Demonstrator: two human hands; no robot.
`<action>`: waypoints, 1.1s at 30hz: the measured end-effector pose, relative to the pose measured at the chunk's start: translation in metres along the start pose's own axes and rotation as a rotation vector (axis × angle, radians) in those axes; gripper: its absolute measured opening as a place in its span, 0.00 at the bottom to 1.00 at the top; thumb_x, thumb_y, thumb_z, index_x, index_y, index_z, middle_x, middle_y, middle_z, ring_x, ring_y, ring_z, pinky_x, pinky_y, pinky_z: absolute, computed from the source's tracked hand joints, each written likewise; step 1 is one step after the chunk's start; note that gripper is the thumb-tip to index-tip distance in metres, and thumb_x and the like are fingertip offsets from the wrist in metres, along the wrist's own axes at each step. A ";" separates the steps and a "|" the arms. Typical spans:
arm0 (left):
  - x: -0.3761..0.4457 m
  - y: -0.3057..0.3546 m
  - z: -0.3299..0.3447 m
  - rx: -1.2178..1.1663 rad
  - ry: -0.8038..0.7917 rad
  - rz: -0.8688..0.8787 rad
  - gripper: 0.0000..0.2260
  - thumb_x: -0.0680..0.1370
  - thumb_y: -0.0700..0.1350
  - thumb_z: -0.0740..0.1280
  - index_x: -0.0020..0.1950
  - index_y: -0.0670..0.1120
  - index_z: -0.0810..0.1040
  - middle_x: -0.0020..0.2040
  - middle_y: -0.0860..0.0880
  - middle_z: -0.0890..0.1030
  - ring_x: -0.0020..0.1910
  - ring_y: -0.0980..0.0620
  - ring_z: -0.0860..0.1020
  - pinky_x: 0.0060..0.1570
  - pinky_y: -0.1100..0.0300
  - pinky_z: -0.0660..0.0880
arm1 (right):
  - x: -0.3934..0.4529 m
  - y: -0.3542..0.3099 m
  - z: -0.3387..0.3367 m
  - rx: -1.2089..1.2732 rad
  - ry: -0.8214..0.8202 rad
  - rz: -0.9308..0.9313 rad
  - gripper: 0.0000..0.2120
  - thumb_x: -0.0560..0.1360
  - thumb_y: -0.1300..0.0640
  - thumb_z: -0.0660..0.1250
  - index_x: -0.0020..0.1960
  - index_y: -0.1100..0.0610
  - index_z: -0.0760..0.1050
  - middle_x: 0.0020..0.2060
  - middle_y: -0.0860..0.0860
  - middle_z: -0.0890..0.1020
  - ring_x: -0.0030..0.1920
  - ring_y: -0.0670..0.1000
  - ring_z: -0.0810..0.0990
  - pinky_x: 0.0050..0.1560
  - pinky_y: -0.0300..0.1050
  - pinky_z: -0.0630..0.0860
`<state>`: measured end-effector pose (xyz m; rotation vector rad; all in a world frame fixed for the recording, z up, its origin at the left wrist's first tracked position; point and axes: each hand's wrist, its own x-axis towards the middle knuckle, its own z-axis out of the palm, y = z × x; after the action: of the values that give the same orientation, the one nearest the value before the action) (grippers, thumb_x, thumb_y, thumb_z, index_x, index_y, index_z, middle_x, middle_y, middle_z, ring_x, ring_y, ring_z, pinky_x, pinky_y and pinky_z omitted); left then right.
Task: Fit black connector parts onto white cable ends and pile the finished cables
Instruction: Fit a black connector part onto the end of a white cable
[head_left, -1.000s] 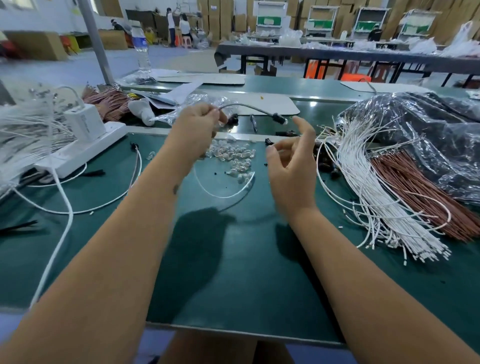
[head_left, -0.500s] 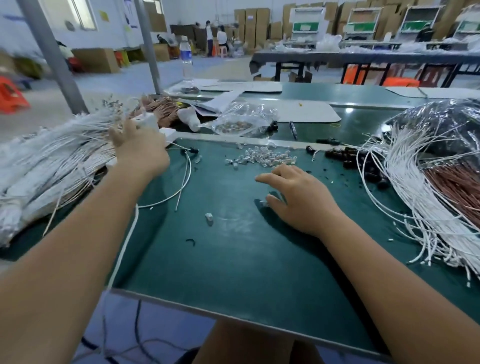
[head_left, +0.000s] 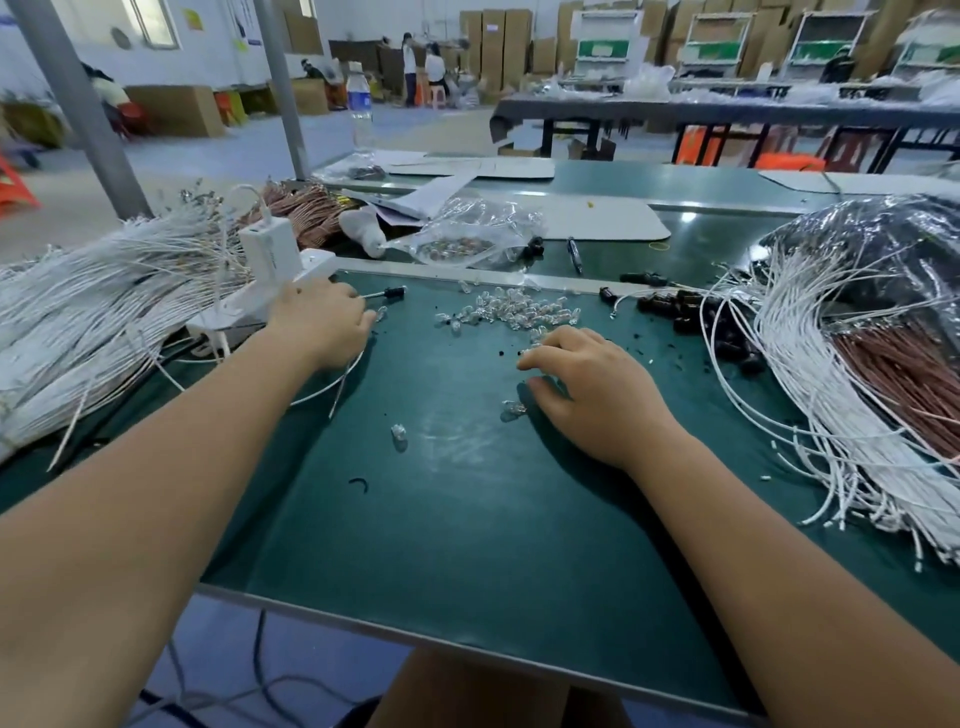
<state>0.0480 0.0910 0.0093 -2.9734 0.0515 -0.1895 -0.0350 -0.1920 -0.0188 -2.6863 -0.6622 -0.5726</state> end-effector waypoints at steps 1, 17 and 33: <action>-0.001 -0.002 0.005 -0.094 0.006 -0.016 0.20 0.83 0.51 0.47 0.58 0.45 0.76 0.66 0.45 0.74 0.63 0.43 0.71 0.62 0.47 0.68 | 0.000 0.001 0.000 0.011 0.010 0.008 0.11 0.78 0.55 0.63 0.58 0.52 0.80 0.53 0.48 0.78 0.57 0.51 0.74 0.52 0.43 0.69; -0.020 0.116 -0.066 -0.678 0.373 0.302 0.12 0.77 0.42 0.60 0.51 0.52 0.82 0.45 0.53 0.81 0.35 0.58 0.76 0.39 0.61 0.71 | -0.011 0.040 -0.031 -0.214 0.296 0.478 0.13 0.75 0.61 0.61 0.56 0.59 0.80 0.48 0.57 0.77 0.50 0.59 0.74 0.51 0.50 0.68; 0.008 0.272 -0.024 -0.641 -0.025 0.442 0.31 0.75 0.38 0.56 0.77 0.55 0.59 0.70 0.44 0.71 0.72 0.46 0.61 0.67 0.49 0.64 | -0.014 0.072 -0.041 0.349 0.733 0.985 0.15 0.78 0.64 0.62 0.63 0.56 0.75 0.50 0.52 0.82 0.49 0.52 0.79 0.51 0.45 0.73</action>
<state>0.0466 -0.1818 -0.0109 -3.4698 0.9161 -0.0866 -0.0231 -0.2745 -0.0038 -1.8946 0.6594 -0.9189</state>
